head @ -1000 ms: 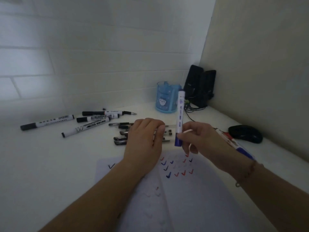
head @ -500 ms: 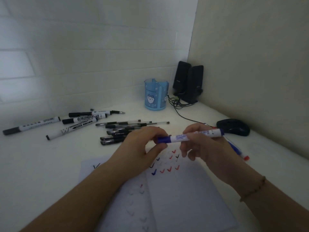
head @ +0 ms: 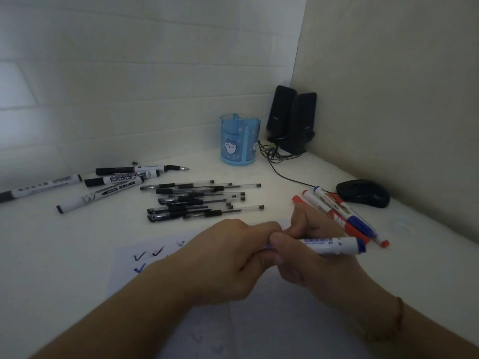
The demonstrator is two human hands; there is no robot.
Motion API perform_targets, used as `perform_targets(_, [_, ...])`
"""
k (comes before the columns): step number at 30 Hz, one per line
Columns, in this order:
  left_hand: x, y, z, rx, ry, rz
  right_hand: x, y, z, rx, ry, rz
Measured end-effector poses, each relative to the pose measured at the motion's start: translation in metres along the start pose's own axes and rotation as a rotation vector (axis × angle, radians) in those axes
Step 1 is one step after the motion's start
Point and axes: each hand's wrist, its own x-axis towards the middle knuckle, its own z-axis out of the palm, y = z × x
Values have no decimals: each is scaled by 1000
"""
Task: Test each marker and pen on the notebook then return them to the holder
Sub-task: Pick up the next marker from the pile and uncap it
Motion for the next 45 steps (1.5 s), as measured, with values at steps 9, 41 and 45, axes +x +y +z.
perform_targets(9, [0,6,-2,-106,-8,-51,-2,6,-5,7,-30,-42])
perform_targets(41, [-3,-25,3,12,114,-443,29,36,-24,206,16,200])
perform_targets(45, [-4,-29,2,65,172,-435,29,46,-27,79,100,228])
